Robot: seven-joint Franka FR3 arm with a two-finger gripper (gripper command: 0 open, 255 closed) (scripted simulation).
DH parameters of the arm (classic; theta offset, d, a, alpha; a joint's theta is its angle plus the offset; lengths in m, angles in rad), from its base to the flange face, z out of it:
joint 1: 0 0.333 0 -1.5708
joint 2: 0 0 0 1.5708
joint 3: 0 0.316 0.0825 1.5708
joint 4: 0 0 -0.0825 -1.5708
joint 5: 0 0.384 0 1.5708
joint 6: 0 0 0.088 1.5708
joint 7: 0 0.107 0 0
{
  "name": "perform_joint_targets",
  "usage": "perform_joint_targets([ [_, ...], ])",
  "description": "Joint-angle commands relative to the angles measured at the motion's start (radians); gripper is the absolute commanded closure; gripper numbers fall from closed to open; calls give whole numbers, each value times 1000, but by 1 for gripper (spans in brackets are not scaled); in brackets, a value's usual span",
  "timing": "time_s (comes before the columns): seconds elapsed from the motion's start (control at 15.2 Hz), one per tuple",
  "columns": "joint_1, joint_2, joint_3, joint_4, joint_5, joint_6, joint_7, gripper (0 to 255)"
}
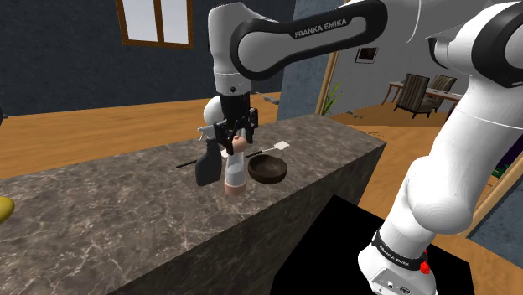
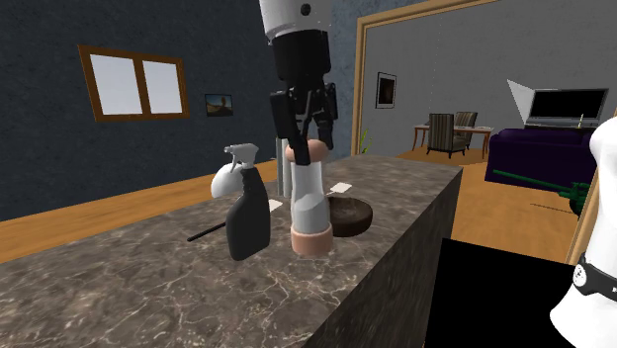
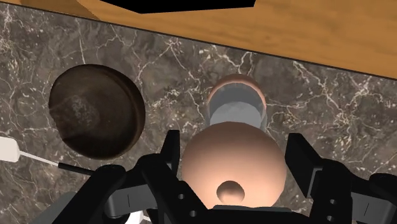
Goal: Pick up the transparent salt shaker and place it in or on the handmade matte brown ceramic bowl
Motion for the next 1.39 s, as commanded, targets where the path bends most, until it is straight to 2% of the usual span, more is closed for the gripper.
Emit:
perform_joint_targets([
  [0.0,0,-7,-1,21,3,-28,-4,255],
  [0.33,-1,-14,-1,81,5,-94,-10,255],
  [0.79,-77,-81,-93,66,-6,-130,-181,255],
  [1.32,-160,-95,-198,118,-38,-176,-370,255],
])
